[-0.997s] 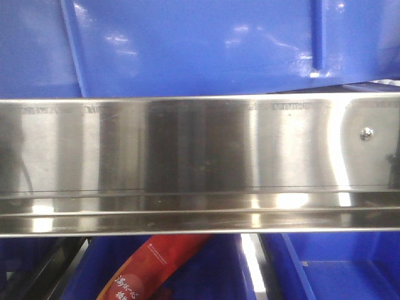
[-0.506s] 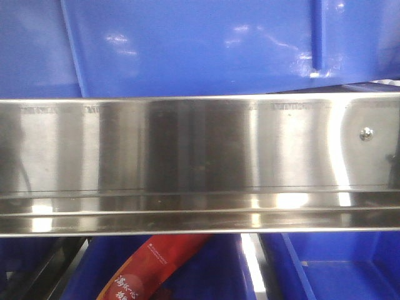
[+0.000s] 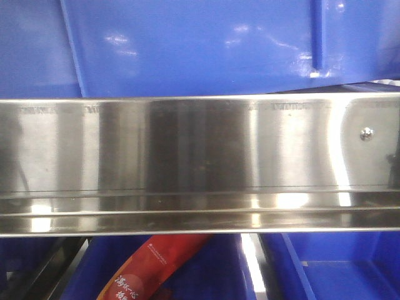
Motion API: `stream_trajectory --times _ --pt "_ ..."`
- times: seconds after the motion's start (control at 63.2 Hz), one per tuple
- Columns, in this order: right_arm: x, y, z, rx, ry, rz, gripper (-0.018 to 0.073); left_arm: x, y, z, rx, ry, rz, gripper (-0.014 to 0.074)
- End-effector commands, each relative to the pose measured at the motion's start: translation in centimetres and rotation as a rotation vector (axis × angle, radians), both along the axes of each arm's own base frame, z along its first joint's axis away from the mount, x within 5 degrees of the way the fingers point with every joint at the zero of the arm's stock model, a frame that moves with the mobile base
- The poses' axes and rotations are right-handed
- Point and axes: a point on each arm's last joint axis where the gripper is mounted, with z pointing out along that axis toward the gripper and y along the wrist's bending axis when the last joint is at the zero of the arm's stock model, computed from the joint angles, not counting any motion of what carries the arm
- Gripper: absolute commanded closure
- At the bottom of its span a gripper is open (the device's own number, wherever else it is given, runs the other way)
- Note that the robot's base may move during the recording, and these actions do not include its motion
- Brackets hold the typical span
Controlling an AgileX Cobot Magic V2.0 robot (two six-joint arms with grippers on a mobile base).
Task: Move blue bin to conveyor side
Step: 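Close both grippers on the blue bin's side walls, then pull the gripped blue bin off the roller shelf toward the robot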
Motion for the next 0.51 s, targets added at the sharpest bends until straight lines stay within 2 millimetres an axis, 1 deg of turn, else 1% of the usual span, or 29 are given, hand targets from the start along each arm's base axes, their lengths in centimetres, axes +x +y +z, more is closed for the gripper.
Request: stream_trajectory --times 0.0,0.158,0.237,0.269,0.348,0.459,0.475,0.49 --pt "0.02 -0.22 0.26 -0.012 -0.026 -0.018 0.0637 0.02 0.24 0.03 0.008 0.004 0.006 0.0195" --pt "0.02 -0.22 0.26 -0.012 -0.026 -0.018 0.0637 0.02 0.24 0.03 0.008 0.004 0.006 0.0202" --pt "0.02 -0.22 0.26 -0.012 -0.026 -0.018 0.0637 0.01 0.24 0.03 0.008 0.005 0.005 0.0254" --pt "0.02 -0.22 0.26 -0.012 -0.026 -0.018 0.0637 0.00 0.23 0.02 0.008 0.007 0.005 0.0288" --pt "0.02 -0.22 0.26 -0.012 -0.026 -0.018 0.0637 -0.01 0.20 0.01 0.004 0.009 0.005 0.0412" --pt "0.02 -0.22 0.26 -0.012 -0.026 -0.018 0.0637 -0.01 0.19 0.01 0.002 0.009 0.004 0.0612" --pt "0.02 -0.22 0.26 -0.012 -0.026 -0.018 0.0637 -0.01 0.19 0.01 0.002 0.009 0.004 0.0636" --pt "0.02 -0.22 0.26 -0.012 -0.026 -0.018 0.0637 -0.01 0.19 0.01 0.002 0.009 0.004 0.0636"
